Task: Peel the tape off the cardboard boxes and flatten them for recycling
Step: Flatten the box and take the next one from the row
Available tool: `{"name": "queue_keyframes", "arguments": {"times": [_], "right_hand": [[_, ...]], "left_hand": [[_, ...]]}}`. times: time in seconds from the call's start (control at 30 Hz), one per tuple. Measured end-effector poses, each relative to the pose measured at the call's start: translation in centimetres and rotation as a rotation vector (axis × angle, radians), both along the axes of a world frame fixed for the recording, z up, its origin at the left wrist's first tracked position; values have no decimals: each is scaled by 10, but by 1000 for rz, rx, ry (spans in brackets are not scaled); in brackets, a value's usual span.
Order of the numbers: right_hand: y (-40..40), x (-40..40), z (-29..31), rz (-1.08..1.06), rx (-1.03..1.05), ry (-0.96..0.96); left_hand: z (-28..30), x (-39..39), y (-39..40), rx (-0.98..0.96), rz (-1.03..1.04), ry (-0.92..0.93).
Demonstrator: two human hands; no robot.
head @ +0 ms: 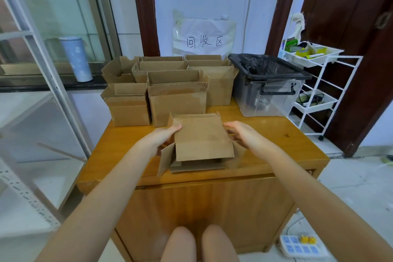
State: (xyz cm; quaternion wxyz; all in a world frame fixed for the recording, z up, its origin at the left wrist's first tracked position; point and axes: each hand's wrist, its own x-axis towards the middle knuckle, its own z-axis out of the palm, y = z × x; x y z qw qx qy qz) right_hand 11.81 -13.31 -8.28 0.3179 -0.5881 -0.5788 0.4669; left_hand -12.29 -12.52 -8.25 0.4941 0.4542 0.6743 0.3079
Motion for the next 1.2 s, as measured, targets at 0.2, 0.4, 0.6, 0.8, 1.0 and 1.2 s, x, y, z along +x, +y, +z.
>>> {"name": "queue_keyframes", "arguments": {"times": [0.2,0.4,0.6,0.8,1.0,1.2], "right_hand": [[-15,11,-15,128,132,-146],[-34,13,-24,121,327,-289],[-29,3,-33,-8,317,-198],[-16,23,-47,-131,246,-305],[-23,34,-64,25,454,-837],[-18,23,-82,318,430,-978]], "left_hand": [[1,-6,-9,47,-28,40],[14,-15,-48,303,-355,275],[4,15,-56,335,-357,313],[-14,35,-44,316,-405,530],[-45,34,-23,378,-516,871],[-73,29,-18,427,-725,962]]}}
